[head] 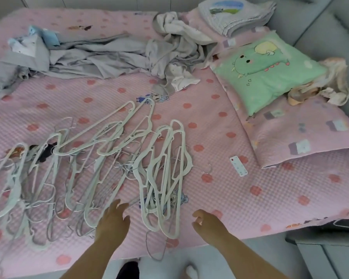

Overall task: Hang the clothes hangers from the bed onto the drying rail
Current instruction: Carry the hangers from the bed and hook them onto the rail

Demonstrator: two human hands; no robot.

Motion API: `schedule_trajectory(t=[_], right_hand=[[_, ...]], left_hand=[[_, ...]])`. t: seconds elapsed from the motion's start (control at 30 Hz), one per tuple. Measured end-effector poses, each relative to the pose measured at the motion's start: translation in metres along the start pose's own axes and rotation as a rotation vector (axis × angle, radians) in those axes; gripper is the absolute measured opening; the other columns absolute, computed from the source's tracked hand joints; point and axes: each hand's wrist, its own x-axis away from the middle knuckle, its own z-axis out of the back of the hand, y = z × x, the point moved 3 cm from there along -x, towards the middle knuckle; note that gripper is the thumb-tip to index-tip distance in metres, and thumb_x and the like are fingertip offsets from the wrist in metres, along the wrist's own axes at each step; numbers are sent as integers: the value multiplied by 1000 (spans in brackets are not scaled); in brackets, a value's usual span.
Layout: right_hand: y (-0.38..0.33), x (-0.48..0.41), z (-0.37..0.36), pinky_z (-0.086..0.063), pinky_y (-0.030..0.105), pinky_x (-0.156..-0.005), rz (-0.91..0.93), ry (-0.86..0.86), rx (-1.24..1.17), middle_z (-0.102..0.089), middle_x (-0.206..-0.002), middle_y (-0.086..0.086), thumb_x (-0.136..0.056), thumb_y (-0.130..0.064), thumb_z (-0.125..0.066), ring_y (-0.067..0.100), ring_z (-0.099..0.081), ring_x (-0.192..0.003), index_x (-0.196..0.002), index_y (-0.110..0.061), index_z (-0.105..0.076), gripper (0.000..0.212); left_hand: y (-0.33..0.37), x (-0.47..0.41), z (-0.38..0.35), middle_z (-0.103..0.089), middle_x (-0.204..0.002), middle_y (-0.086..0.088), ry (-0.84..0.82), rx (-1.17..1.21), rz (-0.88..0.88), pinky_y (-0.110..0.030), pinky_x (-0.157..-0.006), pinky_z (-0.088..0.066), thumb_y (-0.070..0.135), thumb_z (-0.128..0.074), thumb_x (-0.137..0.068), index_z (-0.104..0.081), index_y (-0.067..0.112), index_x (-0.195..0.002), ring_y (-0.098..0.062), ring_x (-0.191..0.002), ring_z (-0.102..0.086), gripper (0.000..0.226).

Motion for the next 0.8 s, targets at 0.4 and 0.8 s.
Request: schedule_trajectory(t=[0.4, 0.8], right_hand=[[-89, -79, -61, -44, 27, -95, -56, 151, -188, -58, -124, 1, -91, -26, -51, 17, -53, -115, -127, -18, -48, 38], [-95, -88, -71, -35, 28, -97, -239, 64, 132, -64, -117, 0, -92, -21, -41, 18, -57, -110, -121, -21, -51, 30]], left_hand=[[-71, -98, 14, 5, -157, 1, -311, -508, -205, -28, -116, -11, 33, -29, -98, 5, 20, -147, -15, -145, -4, 60], [-83, -117, 19, -12, -156, 4, -372, -518, -330, -27, -114, -16, 28, -27, -99, -14, 24, -146, -13, -143, -14, 48]])
